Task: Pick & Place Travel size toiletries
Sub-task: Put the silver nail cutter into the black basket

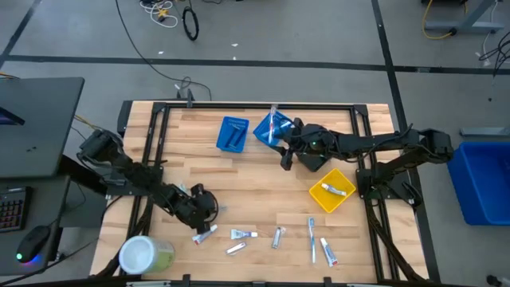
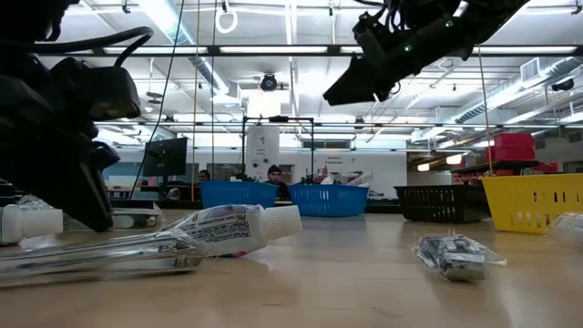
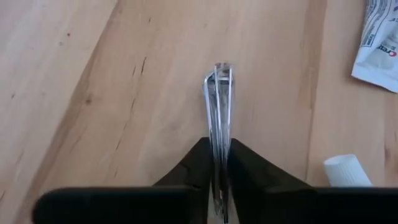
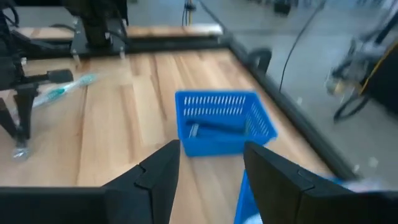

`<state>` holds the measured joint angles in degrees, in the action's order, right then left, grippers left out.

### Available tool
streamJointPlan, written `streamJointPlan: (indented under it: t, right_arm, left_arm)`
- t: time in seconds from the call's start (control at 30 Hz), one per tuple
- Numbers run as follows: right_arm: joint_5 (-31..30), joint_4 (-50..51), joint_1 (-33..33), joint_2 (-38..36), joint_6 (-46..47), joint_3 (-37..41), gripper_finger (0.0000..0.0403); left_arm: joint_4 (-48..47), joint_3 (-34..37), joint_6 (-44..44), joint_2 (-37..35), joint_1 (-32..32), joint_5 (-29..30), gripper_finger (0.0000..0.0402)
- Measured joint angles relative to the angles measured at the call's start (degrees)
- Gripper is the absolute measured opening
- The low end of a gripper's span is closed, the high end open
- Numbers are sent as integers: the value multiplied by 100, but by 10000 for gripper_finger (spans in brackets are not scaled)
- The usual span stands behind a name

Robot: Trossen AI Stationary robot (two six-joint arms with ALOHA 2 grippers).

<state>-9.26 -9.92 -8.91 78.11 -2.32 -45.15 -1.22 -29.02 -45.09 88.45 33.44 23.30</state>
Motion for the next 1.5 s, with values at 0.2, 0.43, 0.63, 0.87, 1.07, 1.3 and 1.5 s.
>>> streamJointPlan:
  t: [0.2, 0.43, 0.63, 0.87, 1.07, 1.3, 1.5]
  right_arm:
    - [756, -685, -7, 34, -150, 0, 197]
    - [1693, -1187, 79, 381, -793, 0, 219]
    - [1874, -1457, 62, 700, -915, 0, 232]
    - [2075, -1273, -9, 708, -915, -2, 231]
    - [2339, -1136, -44, 723, -915, 2, 221]
    - [2339, -1130, -46, 714, -875, 1, 208]
    - [2186, -1131, -44, 719, -808, 2, 198]
  left_arm:
    - [-176, -336, -46, 64, -309, 1295, 31]
    - [312, -1170, 1667, 44, -1250, 1418, 38]
    - [576, -2127, 3306, 36, -1889, 1610, 34]
    - [221, -2576, 3952, 39, -2337, 1324, 38]
    - [-254, -2590, 3822, 20, -2532, 1262, 32]
    - [344, -2588, 4495, 24, -2547, 1069, 32]
    - [296, -2594, 4436, 17, -2541, 851, 32]
